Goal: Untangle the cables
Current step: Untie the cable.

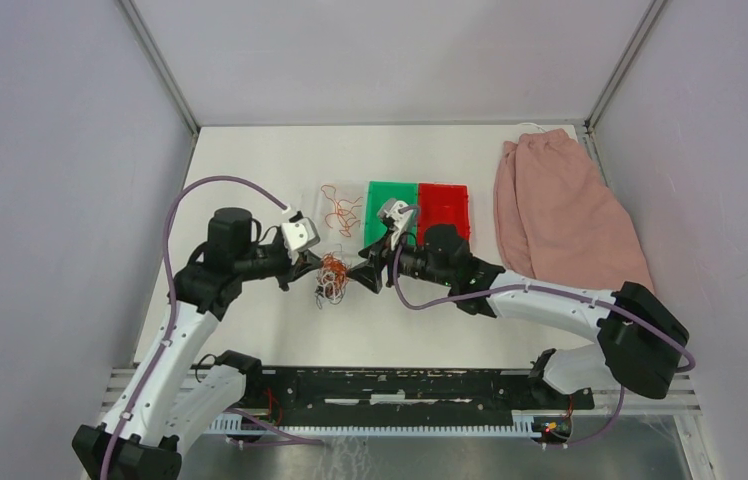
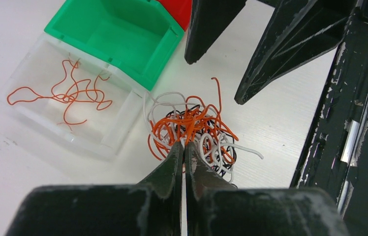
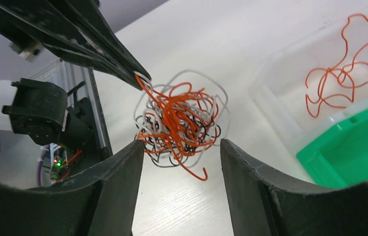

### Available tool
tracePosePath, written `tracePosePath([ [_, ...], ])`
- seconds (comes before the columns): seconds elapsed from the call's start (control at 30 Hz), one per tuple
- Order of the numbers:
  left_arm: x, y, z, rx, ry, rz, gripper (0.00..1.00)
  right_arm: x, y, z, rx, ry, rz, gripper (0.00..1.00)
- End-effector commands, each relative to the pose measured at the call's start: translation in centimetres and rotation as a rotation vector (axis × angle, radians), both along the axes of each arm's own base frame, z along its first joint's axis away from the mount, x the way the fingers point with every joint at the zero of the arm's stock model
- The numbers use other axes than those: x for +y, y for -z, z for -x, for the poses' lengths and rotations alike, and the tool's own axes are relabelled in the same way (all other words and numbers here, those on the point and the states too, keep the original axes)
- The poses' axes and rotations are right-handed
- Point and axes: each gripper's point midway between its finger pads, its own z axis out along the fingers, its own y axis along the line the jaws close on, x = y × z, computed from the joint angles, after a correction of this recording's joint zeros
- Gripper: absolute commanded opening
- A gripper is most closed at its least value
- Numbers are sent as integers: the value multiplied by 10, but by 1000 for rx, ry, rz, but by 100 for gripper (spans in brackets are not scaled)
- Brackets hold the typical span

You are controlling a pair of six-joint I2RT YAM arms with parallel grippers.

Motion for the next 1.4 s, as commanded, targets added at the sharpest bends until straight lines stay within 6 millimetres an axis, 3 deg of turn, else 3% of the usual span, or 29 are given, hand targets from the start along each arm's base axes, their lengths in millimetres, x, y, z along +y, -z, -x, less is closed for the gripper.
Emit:
tracePosePath([
  [0.0,-5,-18,4,-7,31,38,3,9,-66,3,-96,-45,-146,65],
  [0.2,-8,-23,9,-5,57,47,3,26,-72,14,-125,-176,-146,61],
  [0.47,-11,-27,21,-7,141,33,3,45,-64,39,-133,-418,-122,58],
  [0.63,-11,-26,28,-5,185,25,3,41,-54,37,-121,-434,-95,53],
  [0.9,-12,-24,41,13,258,11,3,31,-42,34,-92,-464,-106,55],
  [1.2,-15,-32,41,3,270,28,3,41,-51,46,-46,-570,-185,56],
  [1.37,-15,-36,40,-6,266,30,3,45,-50,46,-20,-587,-209,45],
])
